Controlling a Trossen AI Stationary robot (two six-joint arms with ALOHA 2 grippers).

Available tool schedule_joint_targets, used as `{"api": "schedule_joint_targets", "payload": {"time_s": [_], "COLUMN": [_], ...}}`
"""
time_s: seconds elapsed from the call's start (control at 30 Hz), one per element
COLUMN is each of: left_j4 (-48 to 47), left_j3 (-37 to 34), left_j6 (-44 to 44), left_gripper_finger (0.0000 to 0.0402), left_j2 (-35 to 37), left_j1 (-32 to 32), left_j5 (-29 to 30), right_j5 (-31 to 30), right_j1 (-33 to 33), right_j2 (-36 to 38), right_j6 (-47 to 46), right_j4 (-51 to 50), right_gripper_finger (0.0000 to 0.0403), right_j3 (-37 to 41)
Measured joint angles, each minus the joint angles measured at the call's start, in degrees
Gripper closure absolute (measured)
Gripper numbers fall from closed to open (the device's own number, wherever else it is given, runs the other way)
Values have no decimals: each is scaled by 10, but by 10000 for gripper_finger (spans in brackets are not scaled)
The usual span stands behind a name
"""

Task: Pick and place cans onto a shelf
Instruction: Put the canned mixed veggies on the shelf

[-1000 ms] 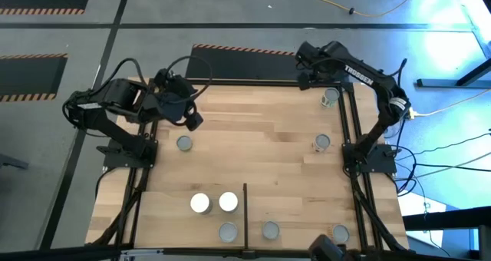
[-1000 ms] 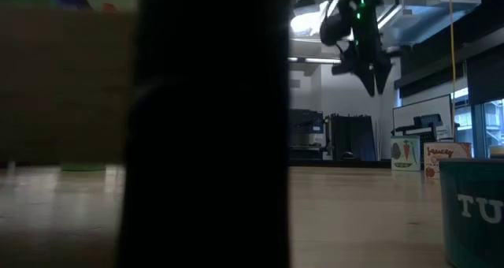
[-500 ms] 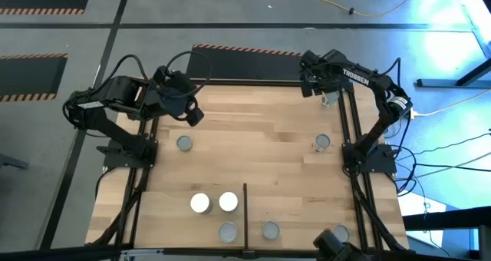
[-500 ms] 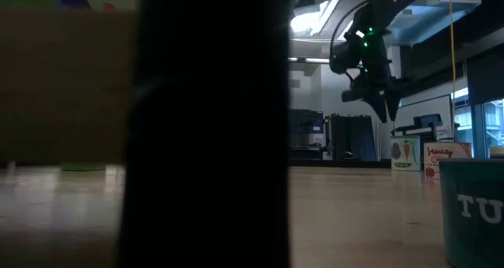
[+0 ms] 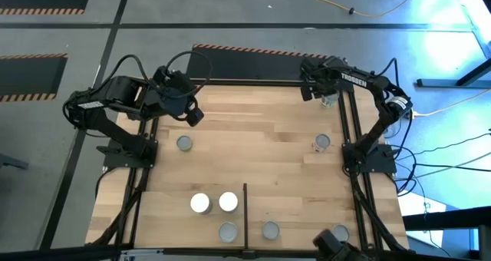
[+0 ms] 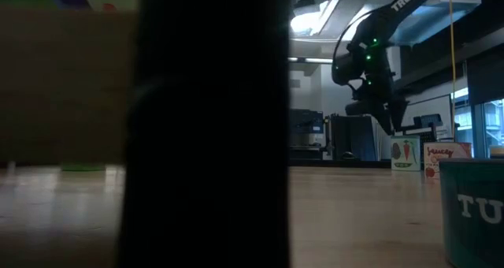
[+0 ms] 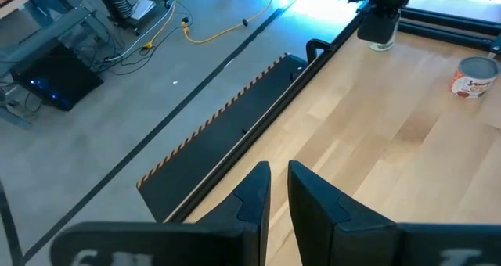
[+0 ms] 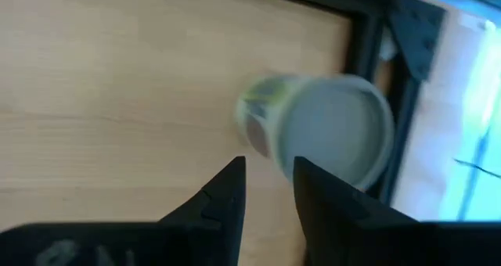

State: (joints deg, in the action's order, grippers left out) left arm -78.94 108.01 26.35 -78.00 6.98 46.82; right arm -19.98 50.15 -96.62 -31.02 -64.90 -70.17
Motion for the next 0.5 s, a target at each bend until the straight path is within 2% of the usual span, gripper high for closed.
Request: {"api": "schedule_joint_targets", "payload": {"time_s": [0.5], "left_j4": [0], "left_j3": [0], "left_j6": [1], "left_gripper_finger": [361], "left_j2": [0], "left_j1": [0], "left_j5": [0], "right_j5": [21], "right_j1": [34], "right_j2": [0], "right_j6": [-2], "right_j4": [23], "right_gripper_finger": [292], "right_j3": [0]}}
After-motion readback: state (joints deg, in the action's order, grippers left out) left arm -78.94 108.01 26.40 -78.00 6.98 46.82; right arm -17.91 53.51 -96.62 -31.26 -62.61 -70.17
